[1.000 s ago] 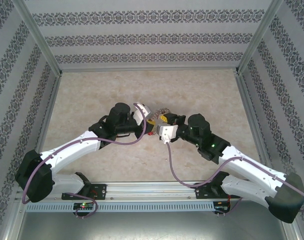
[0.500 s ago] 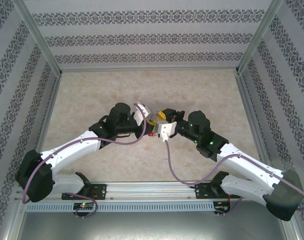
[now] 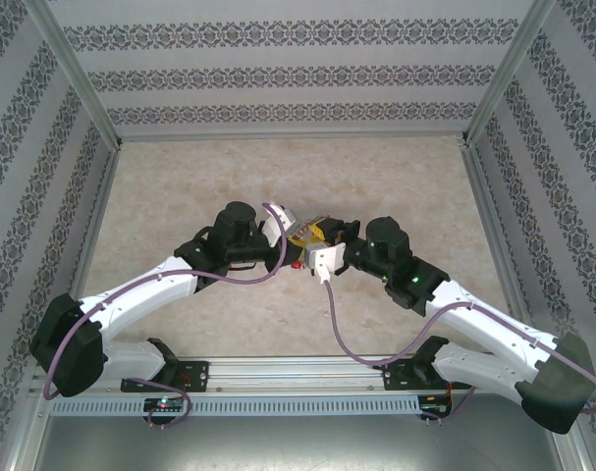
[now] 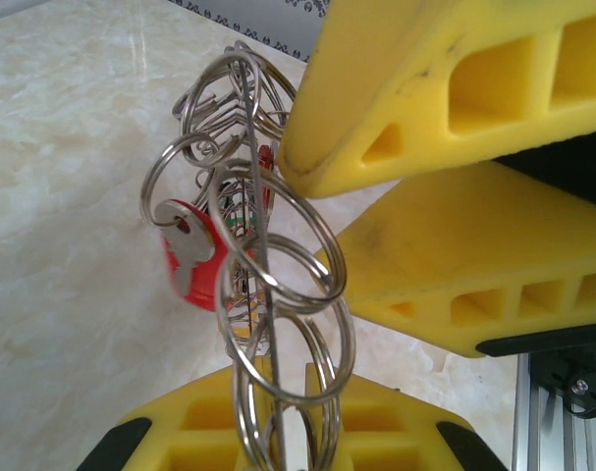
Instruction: Put the keys on the keyring
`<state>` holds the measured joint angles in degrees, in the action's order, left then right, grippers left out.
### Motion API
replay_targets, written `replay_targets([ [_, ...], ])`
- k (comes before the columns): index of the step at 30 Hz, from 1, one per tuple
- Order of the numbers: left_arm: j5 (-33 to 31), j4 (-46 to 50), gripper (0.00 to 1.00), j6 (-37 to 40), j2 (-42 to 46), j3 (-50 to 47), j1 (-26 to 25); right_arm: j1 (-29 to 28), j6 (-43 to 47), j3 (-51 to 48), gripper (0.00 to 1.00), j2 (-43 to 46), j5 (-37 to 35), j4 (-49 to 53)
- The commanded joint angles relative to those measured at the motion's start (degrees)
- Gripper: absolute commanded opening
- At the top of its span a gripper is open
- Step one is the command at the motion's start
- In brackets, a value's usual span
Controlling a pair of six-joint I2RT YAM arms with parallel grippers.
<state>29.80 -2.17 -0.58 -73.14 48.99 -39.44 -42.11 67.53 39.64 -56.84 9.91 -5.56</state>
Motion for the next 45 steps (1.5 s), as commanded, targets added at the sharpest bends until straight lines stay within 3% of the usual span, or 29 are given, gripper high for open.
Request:
replay_targets([
  [1, 1.60, -3.11, 0.00, -0.91, 0.55, 2.03, -0.90, 0.03, 1.72, 1.63, 0.28, -0.26, -0.17, 0.43],
  [13, 1.80, -2.66, 0.00, -0.91, 0.07, 1.85, -0.99, -0.46, 1.82, 0.57, 0.27, 1.39, -2.01, -2.47],
  [20, 2.20, -2.07, 0.00, -0.74, -0.62, 2.09, -1.09, -0.67, 1.97, 0.00, 0.20, 2.10, -1.82, -3.51],
  [30, 2.30, -1.87, 0.00, -0.78, -0.15, 2.43, -1.26, -0.58, 2.23, -0.35, 0.28, 1.70, 0.43, -1.38],
  [35, 2.33, -1.70, 0.00, -0.65, -0.22, 2.30, -1.23, 0.19, 1.83, -0.44, 0.28, 3.56, 4.02, 3.34],
  [45, 3.24, -1.28, 0.00, -0.41, -0.16, 2.31, -1.25, 0.19, 1.96, 1.36, 0.25, 0.99, 3.59, 3.51],
])
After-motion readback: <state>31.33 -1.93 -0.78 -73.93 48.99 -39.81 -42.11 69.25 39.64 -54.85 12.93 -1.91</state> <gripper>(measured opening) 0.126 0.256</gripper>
